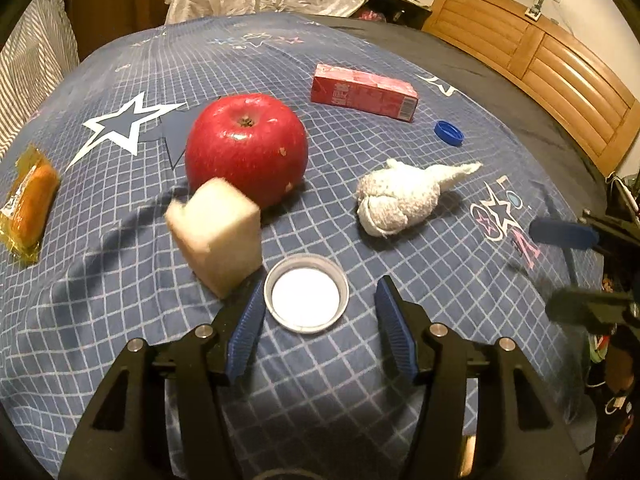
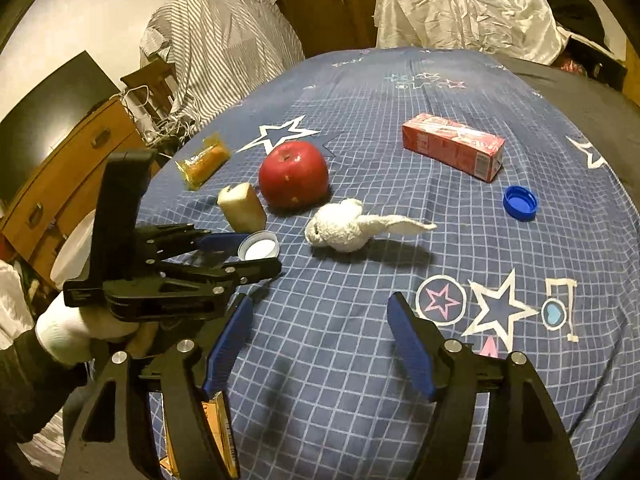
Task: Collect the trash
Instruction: 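Grasp the white round lid with left tool while right tool grasps cream sponge block, then carry the white lid and sponge block with both tools over the bucket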
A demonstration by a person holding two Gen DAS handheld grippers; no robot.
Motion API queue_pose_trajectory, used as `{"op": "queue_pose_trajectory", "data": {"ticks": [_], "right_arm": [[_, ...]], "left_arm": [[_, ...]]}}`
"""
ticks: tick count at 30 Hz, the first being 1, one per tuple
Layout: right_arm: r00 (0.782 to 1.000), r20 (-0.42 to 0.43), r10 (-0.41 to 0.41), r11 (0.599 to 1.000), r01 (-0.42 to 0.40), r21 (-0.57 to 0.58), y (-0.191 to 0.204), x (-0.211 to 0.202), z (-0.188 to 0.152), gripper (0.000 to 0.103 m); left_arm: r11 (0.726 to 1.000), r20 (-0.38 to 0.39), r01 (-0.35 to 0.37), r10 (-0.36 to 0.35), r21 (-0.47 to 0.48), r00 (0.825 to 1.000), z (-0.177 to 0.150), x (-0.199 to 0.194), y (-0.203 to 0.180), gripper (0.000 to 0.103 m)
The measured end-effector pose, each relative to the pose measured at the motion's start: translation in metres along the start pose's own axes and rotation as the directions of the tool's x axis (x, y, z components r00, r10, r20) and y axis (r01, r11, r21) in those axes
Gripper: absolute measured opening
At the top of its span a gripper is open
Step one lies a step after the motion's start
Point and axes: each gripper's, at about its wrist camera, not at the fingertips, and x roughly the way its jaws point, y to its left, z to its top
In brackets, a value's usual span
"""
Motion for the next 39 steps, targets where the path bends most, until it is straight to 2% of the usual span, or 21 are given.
{"op": "queue_pose_trajectory", "data": {"ticks": [2,5,9,15,19,23,27,33,35,37,39], "right_arm": [[1.0,0.012,-0.01,1.0,0.01,0.023,-0.009,-0.002,-0.004,0.071],[0.999,0.015,-0.051,0.996,0.05,0.074,-0.033,-0.004,-0.007,0.071],[0.998,-0.013,-0.054,0.995,0.055,0.086,-0.04,0.003,-0.011,0.067],[0.999,-0.032,0.024,1.0,-0.025,-0.015,-0.001,0.021,0.0,0.065],[0.996,-0.049,0.079,0.994,-0.083,-0.069,0.031,0.043,0.022,0.065],[0.989,-0.092,0.112,0.987,-0.122,-0.103,0.06,0.077,0.044,0.065],[0.987,-0.12,0.103,0.986,-0.117,-0.115,0.084,0.11,0.067,0.065],[0.988,-0.154,0.025,0.989,-0.046,-0.14,0.1,0.146,0.084,0.065],[0.986,-0.167,0.003,0.989,-0.028,-0.147,0.099,0.153,0.084,0.057],[0.985,-0.173,-0.015,0.988,-0.013,-0.157,0.098,0.157,0.084,0.039],[0.987,-0.16,-0.018,0.988,-0.007,-0.154,0.093,0.153,0.082,0.033]], "left_arm": [[1.0,-0.005,-0.004,0.004,0.004,1.0,0.0,0.003,0.0,0.055],[1.0,-0.005,-0.022,0.022,-0.002,1.0,-0.001,0.002,0.002,0.039],[1.0,-0.009,-0.01,0.01,-0.006,1.0,-0.003,0.001,0.005,0.038],[1.0,-0.009,0.001,-0.001,-0.013,1.0,-0.021,-0.017,0.013,0.039],[0.999,0.003,0.008,-0.008,-0.035,1.0,-0.038,-0.034,0.025,0.038],[0.998,0.014,-0.015,0.016,-0.062,1.0,-0.049,-0.048,0.042,0.038],[0.994,0.021,-0.03,0.032,-0.101,0.999,-0.057,-0.058,0.06,0.038],[0.988,0.038,-0.037,0.043,-0.148,0.998,-0.057,-0.062,0.073,0.038],[0.988,0.041,-0.039,0.046,-0.152,0.998,-0.056,-0.061,0.073,0.038],[0.987,0.045,-0.041,0.049,-0.156,0.998,-0.054,-0.059,0.073,0.038],[0.986,0.05,-0.045,0.054,-0.162,0.997,-0.053,-0.059,0.073,0.038]]}}
